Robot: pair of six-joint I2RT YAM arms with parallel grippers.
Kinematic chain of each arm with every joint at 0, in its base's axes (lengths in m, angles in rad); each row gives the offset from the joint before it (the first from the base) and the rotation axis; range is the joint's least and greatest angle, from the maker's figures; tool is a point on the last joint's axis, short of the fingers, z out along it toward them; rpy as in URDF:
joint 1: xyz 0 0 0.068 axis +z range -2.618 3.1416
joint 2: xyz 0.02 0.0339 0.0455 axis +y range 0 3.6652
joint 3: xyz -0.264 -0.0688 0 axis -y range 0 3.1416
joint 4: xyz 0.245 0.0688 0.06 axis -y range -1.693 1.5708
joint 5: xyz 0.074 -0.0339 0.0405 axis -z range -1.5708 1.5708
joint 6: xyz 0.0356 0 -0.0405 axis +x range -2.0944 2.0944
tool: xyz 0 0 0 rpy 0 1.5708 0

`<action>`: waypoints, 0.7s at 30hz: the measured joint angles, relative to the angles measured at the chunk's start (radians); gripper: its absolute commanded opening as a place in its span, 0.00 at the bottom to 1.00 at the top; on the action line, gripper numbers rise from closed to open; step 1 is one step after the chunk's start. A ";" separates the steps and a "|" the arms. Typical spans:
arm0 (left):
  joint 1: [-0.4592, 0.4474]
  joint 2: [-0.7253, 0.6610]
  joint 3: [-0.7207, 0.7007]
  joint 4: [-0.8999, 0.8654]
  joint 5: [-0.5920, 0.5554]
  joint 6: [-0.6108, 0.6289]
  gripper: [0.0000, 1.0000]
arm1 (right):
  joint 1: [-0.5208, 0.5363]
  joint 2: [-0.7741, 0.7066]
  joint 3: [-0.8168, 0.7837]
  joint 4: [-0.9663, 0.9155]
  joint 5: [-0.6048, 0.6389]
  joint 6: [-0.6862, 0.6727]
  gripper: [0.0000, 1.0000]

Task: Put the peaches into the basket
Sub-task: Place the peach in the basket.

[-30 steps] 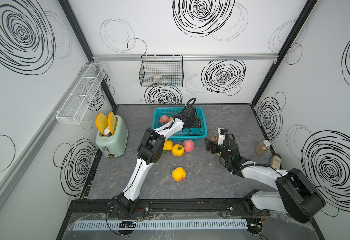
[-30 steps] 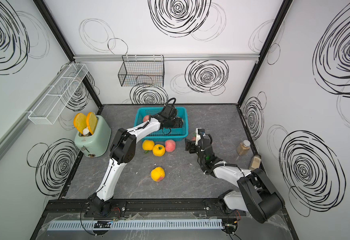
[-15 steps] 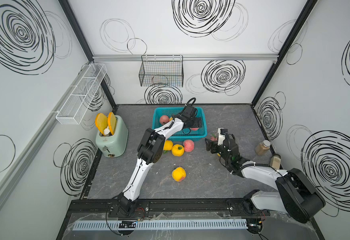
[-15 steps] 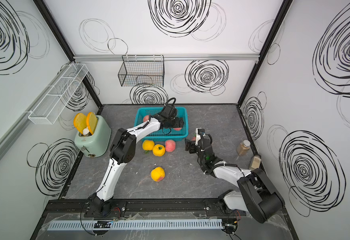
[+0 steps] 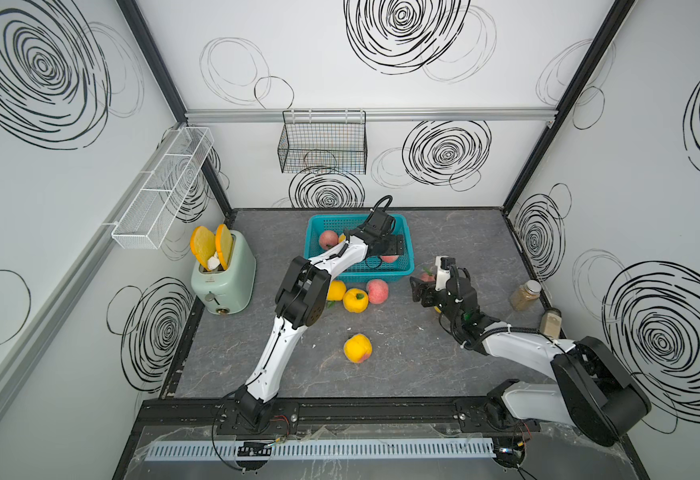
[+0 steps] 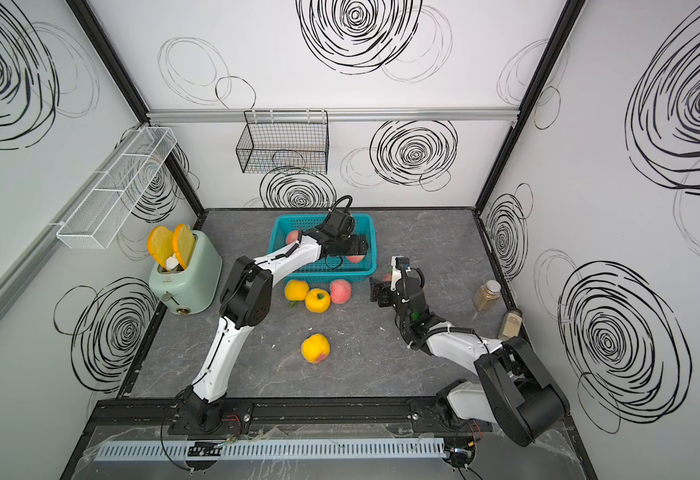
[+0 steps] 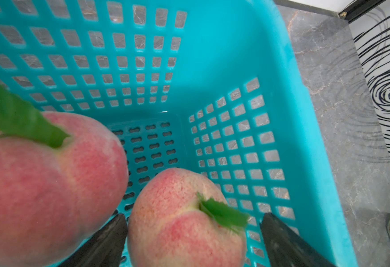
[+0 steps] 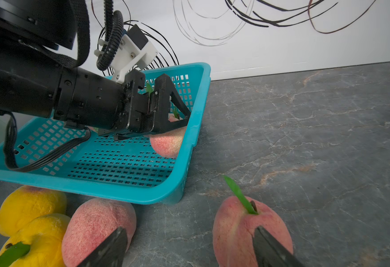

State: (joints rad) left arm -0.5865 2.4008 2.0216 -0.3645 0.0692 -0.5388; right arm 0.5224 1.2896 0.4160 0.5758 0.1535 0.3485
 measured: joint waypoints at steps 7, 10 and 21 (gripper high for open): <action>-0.006 -0.006 0.000 0.000 -0.008 0.002 0.94 | 0.000 0.000 0.000 0.000 0.000 0.000 0.89; -0.007 -0.014 0.000 0.000 -0.011 0.005 0.94 | 0.000 0.000 0.000 0.000 0.000 0.000 0.89; -0.018 -0.049 0.000 0.002 -0.023 0.018 0.94 | 0.000 0.000 0.000 0.000 -0.001 0.000 0.89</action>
State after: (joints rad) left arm -0.6041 2.3520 2.0216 -0.3630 0.0467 -0.5205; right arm 0.5224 1.2896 0.4160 0.5758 0.1528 0.3485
